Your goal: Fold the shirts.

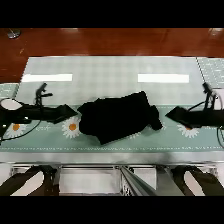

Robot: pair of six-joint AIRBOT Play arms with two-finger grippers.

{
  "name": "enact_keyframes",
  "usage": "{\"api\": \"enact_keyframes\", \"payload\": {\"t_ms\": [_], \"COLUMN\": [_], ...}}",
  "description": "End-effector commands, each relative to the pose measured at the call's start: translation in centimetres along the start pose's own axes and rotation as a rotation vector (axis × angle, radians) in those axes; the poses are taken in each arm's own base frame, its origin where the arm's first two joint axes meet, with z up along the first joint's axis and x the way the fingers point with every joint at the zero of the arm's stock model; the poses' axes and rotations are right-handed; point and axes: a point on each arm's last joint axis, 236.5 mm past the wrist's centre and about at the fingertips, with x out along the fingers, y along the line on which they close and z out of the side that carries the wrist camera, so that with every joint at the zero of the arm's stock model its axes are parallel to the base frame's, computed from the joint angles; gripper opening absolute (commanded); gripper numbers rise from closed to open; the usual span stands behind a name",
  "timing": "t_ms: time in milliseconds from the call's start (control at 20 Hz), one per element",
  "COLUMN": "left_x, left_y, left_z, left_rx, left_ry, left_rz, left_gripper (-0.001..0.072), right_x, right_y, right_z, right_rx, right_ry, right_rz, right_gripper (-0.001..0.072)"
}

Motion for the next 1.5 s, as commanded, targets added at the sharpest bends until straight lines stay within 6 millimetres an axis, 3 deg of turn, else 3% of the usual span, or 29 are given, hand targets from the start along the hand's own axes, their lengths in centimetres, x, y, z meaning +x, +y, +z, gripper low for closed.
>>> {"api": "enact_keyframes", "payload": {"t_ms": [0,100,150,200,450,600,900,1000,1050,1100,1150,1200,1300,1400,1450], "left_x": [4.3,6.7,7.3,7.3,4.2,3.4,3.4,3.4,3.4,3.4,3.4,3.4,2.7,0.2,-1.8], "left_y": [-3.9,-5.1,-5.7,-6.6,-11.4,-12.7,-12.7,-12.7,-12.8,-12.8,-12.8,-12.8,-12.9,-13.6,-14.4], "left_z": [-2.6,-3.6,-3.5,-3.1,1.7,2.4,2.3,2.3,2.2,2.2,2.2,2.2,2.6,3.9,5.6], "left_rx": [0.017,0.064,0.087,0.132,0.284,0.323,0.322,0.322,0.323,0.324,0.324,0.323,0.335,0.406,0.46], "left_ry": [0.078,0.139,0.162,0.174,0.116,0.112,0.115,0.115,0.117,0.118,0.118,0.118,0.106,0.087,0.037], "left_rz": [-0.222,-0.232,-0.238,-0.26,-0.353,-0.376,-0.377,-0.377,-0.378,-0.379,-0.379,-0.379,-0.381,-0.333,-0.28], "left_gripper": [0.07,0.0669,0.0391,0.0025,0.0024,0.0024,0.0024,0.0024,0.0024,0.0024,0.0024,0.0024,0.0023,0.0022,0.0022], "right_x": [4.3,5.4,5.6,5.9,8.3,11.2,15.6,16.6,16.9,17.2,17.1,16.8,15.0,10.3,6.9], "right_y": [1.6,2.8,3.6,4.2,7.1,9.1,12.9,14.0,14.5,15.1,15.9,16.9,19.0,21.8,23.4], "right_z": [-7.2,-9.9,-10.7,-11.1,-12.1,-13.5,-9.0,-8.4,-8.1,-7.7,-7.0,-6.0,-3.9,1.2,4.8], "right_rx": [0.062,0.053,0.03,0.015,0.036,0.07,0.1,0.074,0.06,0.044,0.006,-0.057,-0.168,-0.323,-0.381], "right_ry": [0.127,0.196,0.212,0.216,0.19,0.217,0.127,0.145,0.151,0.15,0.136,0.106,0.104,0.013,-0.089], "right_rz": [0.125,0.135,0.141,0.142,0.151,0.179,0.172,0.169,0.17,0.177,0.191,0.212,0.257,0.286,0.288], "right_gripper": [0.0615,0.0616,0.0615,0.0615,0.0615,0.0615,0.0614,0.0607,0.057,0.0419,0.0198,0.0022,0.0018,0.0018,0.0017]}}
